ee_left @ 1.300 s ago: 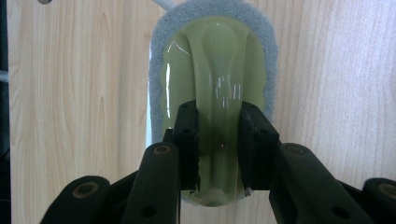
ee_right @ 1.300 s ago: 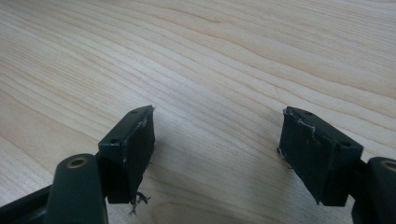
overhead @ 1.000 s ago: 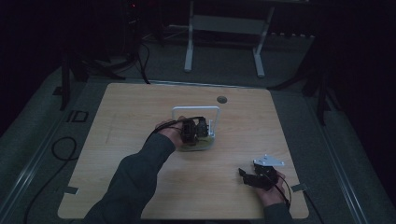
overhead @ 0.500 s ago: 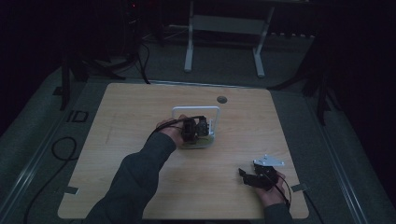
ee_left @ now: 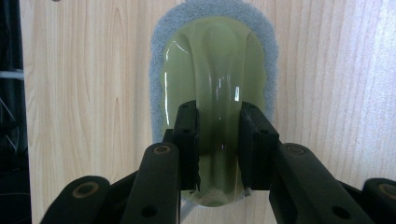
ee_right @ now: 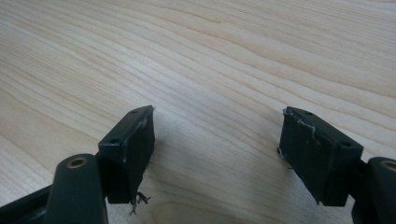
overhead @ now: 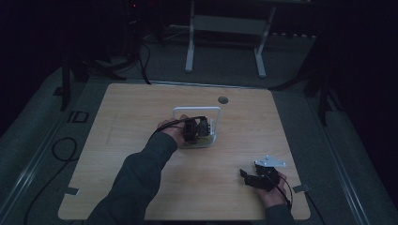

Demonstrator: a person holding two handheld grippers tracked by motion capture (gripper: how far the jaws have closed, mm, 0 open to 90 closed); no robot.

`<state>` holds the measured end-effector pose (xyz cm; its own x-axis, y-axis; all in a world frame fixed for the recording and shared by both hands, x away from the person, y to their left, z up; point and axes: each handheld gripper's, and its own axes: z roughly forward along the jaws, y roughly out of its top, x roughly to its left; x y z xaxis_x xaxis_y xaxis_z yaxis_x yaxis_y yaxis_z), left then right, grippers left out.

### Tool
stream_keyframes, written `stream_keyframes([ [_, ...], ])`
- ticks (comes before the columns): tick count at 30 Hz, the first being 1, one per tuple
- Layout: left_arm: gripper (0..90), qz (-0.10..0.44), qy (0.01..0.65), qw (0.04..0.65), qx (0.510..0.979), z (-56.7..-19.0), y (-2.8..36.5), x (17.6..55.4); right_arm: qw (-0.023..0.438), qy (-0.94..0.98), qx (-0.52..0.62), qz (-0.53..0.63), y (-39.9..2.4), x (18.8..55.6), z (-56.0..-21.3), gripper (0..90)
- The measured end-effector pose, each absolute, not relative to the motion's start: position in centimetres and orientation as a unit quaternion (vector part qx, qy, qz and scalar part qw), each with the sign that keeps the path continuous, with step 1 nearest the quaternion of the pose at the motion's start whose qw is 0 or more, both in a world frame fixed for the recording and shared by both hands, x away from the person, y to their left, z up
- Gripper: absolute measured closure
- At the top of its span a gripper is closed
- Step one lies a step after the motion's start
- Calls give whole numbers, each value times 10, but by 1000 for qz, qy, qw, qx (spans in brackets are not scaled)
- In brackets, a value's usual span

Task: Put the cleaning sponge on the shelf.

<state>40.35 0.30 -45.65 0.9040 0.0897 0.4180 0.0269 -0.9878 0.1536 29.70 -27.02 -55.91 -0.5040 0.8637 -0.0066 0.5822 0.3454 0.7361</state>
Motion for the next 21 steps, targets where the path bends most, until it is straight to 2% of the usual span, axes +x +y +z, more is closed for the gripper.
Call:
stream_keyframes([
  [21,713,229,33,66,971,-464,-1,414,203,795,455,347,-270,297,-559,260],
])
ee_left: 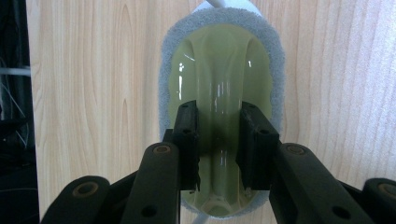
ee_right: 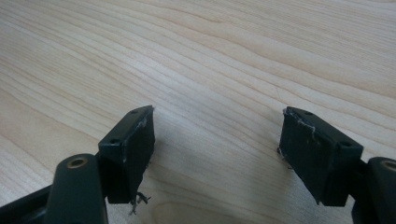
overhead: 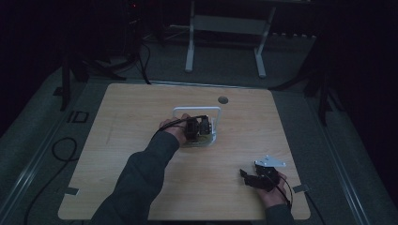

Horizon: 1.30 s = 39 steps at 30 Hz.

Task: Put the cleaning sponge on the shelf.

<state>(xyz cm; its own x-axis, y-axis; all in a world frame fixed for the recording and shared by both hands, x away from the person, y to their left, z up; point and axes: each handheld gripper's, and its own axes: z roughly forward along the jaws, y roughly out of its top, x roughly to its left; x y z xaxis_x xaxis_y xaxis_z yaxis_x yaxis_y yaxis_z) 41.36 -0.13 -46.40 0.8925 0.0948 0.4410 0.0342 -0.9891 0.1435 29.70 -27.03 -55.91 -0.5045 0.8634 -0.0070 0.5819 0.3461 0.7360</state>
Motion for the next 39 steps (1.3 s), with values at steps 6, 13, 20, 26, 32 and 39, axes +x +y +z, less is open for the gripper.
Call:
stream_keyframes([
  [6,713,240,33,66,968,-465,-1,415,203,795,454,347,-270,297,-559,260],
  [13,711,259,39,66,963,-468,-1,418,203,795,454,347,-270,297,-559,260],
  [20,668,267,44,65,961,-468,-2,418,203,795,454,347,-270,297,-559,260],
  [26,615,262,59,72,961,-468,-1,418,203,795,454,347,-270,297,-559,260],
  [32,586,260,56,83,960,-463,-1,414,203,795,454,347,-270,297,-559,260],
  [39,558,255,52,102,960,-456,2,406,202,795,454,347,-270,297,-559,260],
])
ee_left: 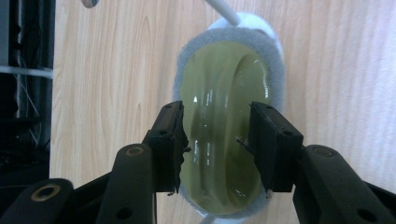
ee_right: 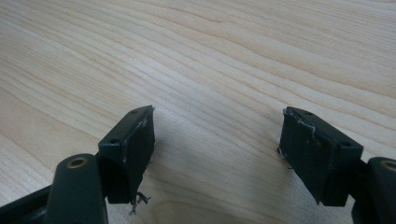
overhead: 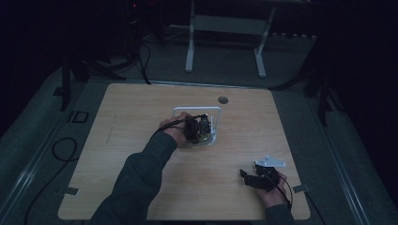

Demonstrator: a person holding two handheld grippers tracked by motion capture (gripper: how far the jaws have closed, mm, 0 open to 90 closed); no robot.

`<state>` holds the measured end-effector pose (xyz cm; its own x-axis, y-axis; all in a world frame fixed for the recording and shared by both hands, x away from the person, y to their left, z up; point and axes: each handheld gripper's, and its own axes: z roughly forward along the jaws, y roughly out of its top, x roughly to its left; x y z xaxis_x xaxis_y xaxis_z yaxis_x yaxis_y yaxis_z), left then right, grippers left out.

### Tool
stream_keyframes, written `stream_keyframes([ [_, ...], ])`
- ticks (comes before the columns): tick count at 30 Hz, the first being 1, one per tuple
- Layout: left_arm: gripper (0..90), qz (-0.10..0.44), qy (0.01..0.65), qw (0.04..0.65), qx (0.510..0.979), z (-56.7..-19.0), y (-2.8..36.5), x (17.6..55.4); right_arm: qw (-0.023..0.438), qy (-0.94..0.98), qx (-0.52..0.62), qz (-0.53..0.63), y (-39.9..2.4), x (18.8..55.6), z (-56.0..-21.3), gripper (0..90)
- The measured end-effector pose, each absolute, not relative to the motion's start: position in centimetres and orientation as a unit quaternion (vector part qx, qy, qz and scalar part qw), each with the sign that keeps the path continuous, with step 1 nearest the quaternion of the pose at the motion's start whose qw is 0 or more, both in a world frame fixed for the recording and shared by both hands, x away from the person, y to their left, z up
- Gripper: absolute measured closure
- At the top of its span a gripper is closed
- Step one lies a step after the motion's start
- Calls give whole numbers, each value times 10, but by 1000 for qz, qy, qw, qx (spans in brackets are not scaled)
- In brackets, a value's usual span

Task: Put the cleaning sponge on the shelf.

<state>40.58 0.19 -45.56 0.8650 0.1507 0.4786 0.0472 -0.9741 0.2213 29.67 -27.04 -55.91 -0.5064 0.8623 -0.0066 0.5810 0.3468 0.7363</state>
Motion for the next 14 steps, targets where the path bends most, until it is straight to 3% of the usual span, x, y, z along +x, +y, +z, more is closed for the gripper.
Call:
stream_keyframes([
  [14,589,246,74,172,951,-418,22,379,203,795,453,348,-270,297,-559,260],
])
